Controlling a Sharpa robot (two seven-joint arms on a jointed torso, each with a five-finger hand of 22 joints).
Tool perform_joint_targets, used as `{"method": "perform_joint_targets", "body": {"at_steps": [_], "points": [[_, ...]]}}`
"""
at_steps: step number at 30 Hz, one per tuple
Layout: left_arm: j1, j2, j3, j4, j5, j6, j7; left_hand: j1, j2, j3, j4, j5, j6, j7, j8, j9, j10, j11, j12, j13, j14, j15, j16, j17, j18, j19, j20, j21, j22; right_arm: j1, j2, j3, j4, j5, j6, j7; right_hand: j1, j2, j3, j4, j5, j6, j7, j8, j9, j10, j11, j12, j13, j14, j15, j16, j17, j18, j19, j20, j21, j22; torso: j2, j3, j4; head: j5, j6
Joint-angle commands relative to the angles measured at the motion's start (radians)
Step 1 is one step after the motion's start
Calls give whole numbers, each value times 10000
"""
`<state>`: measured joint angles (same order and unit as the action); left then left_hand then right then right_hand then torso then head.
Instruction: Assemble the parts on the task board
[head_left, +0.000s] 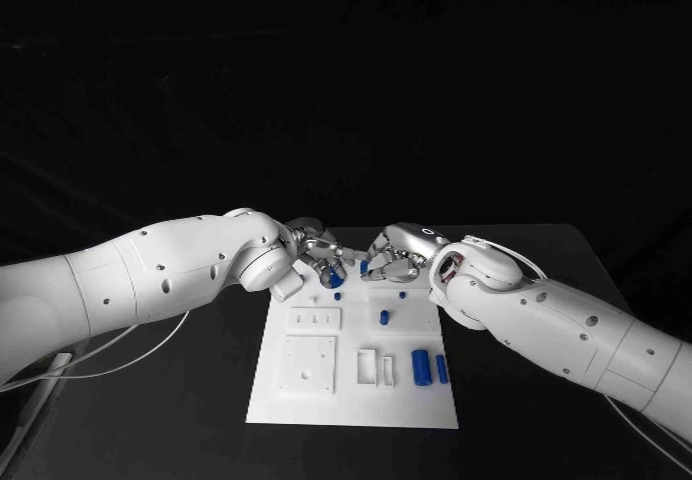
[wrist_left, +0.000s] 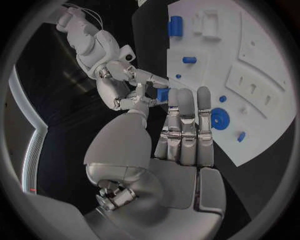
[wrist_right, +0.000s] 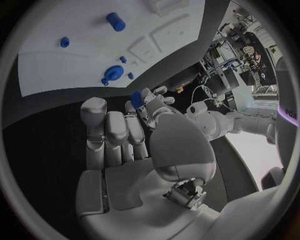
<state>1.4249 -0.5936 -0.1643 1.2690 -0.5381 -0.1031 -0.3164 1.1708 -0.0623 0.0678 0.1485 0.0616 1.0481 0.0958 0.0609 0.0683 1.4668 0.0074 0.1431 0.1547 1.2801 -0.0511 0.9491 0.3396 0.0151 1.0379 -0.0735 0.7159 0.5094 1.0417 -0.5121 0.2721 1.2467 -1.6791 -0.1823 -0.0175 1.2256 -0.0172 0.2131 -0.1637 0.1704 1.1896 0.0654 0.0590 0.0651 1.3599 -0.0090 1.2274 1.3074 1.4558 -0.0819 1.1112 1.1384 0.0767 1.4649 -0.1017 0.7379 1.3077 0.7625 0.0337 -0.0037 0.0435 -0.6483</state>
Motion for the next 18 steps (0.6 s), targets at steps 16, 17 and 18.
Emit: {"method": "perform_joint_targets", "body": {"at_steps": [16,17,18], "points": [[25,198,5,4,-588,1054,-882,87,494,-291,-446,101,282,-44,35,22,-1,-51,36,-7,-68,-34,125,-38,67,87,-2,-198,449,-5,135,-23,5,-125,273,-19,-102,-44,-11,107,60,-56,2,34,12,-47,-60,1,504,-13,-35,-34,-18,173,559,-41,-5,49,14,0,-3,-34,9],[25,205,5,-2,-588,1052,-879,87,497,-291,-447,101,283,-44,35,22,-2,-51,36,-7,-68,-34,126,-38,67,87,-2,-198,450,-5,139,-25,7,-125,286,-16,-102,-44,-11,107,60,-56,2,34,12,-47,-60,1,504,-13,-35,-34,-18,173,559,-41,-5,49,14,0,-3,-34,9],[25,212,5,-9,-589,1043,-876,90,521,-295,-456,105,288,-45,32,20,-5,-50,32,-10,-67,-36,136,-34,65,91,-4,-204,468,-5,143,-28,11,-125,301,-13,-101,-59,-24,130,64,-65,4,34,12,-52,-60,-5,501,-13,-34,-37,-18,177,559,-40,-6,40,16,0,-5,-33,8]]}}
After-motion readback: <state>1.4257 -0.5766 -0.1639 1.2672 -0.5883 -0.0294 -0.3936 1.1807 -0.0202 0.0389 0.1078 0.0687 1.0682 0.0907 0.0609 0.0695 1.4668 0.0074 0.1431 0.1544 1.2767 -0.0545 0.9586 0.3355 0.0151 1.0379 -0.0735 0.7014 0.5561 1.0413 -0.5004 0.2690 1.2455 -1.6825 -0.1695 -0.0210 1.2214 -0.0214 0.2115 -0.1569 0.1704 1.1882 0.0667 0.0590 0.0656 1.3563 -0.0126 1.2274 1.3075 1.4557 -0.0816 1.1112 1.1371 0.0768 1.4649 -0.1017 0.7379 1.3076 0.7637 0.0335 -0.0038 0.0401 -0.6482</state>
